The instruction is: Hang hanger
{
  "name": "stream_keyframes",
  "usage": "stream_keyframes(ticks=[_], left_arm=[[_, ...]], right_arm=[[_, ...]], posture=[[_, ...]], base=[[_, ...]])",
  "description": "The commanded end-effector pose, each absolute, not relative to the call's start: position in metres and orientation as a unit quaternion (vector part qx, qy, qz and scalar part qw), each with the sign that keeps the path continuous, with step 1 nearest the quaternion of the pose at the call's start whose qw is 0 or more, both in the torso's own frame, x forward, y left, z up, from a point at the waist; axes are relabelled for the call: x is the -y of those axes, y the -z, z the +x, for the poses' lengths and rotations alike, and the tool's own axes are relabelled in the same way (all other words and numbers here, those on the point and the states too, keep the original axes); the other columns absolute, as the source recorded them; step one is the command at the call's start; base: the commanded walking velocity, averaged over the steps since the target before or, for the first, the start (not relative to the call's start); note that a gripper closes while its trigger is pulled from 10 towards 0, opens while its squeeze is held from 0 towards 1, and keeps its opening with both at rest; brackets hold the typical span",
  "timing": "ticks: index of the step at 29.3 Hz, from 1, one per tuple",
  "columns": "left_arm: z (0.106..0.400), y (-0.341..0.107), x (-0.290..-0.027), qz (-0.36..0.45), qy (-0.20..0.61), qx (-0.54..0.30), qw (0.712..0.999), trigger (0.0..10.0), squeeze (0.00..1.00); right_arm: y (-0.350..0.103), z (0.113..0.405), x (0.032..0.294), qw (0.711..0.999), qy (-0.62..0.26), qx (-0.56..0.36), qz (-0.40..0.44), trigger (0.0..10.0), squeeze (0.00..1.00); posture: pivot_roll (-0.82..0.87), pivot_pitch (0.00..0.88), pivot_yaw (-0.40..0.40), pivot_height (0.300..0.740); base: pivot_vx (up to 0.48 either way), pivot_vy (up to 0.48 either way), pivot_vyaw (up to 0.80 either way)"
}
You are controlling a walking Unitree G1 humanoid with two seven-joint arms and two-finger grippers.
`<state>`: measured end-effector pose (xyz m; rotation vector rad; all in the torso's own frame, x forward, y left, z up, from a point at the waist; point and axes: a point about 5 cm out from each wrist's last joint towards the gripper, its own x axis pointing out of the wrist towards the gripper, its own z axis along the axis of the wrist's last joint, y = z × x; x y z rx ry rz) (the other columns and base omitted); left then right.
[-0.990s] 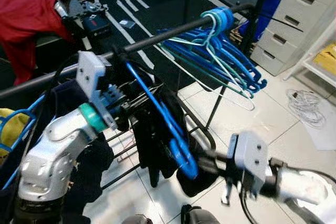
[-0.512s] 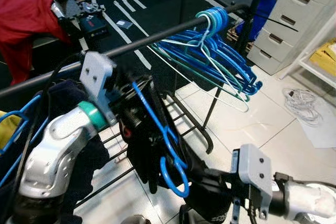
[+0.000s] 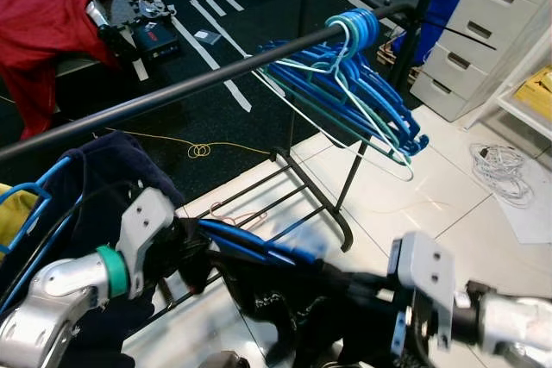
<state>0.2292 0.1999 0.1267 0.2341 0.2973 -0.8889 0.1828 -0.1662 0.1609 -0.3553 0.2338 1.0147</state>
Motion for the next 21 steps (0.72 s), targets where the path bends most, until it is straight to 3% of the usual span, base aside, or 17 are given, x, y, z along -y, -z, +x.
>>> stream_keyframes(ticks=[1, 3, 6, 9, 14, 18, 21], left_arm=[[0.225, -0.126, -0.201, 0.109, 0.438, -0.151, 0.879, 0.0, 0.00], [0.222, -0.125, -0.204, 0.119, 0.448, -0.159, 0.872, 0.0, 0.00], [0.232, -0.118, -0.218, 0.186, 0.398, -0.162, 0.883, 0.0, 0.00], [0.233, -0.116, -0.221, 0.198, 0.391, -0.162, 0.884, 0.0, 0.00], [0.252, -0.115, -0.229, 0.243, 0.314, -0.141, 0.907, 0.0, 0.00], [0.281, -0.118, -0.229, 0.232, 0.171, -0.116, 0.951, 0.0, 0.00], [0.285, -0.120, -0.229, 0.220, 0.149, -0.113, 0.957, 0.0, 0.00]], right_arm=[[-0.161, 0.185, 0.168, 0.858, -0.471, -0.102, -0.176, 0.0, 0.00], [-0.159, 0.190, 0.170, 0.864, -0.459, -0.100, -0.180, 0.0, 0.00], [-0.162, 0.191, 0.166, 0.869, -0.460, -0.086, -0.160, 0.0, 0.00], [-0.164, 0.191, 0.164, 0.869, -0.462, -0.081, -0.155, 0.0, 0.00], [-0.176, 0.188, 0.160, 0.863, -0.482, -0.061, -0.137, 0.0, 0.00], [-0.187, 0.171, 0.145, 0.819, -0.560, -0.063, -0.108, 0.0, 0.00], [-0.187, 0.168, 0.145, 0.811, -0.570, -0.068, -0.111, 0.0, 0.00]], posture=[[-0.10, 0.079, 0.074, 0.740], [-0.10, 0.081, 0.074, 0.740], [-0.09, 0.084, 0.075, 0.740], [-0.10, 0.084, 0.075, 0.740], [-0.10, 0.084, 0.076, 0.740], [-0.11, 0.080, 0.081, 0.740], [-0.11, 0.081, 0.080, 0.740]], base=[[0.000, 0.000, 0.00], [0.000, 0.000, 0.00], [0.000, 0.000, 0.00], [0.000, 0.000, 0.00], [0.000, 0.000, 0.00], [0.000, 0.000, 0.00], [0.000, 0.000, 0.00]])
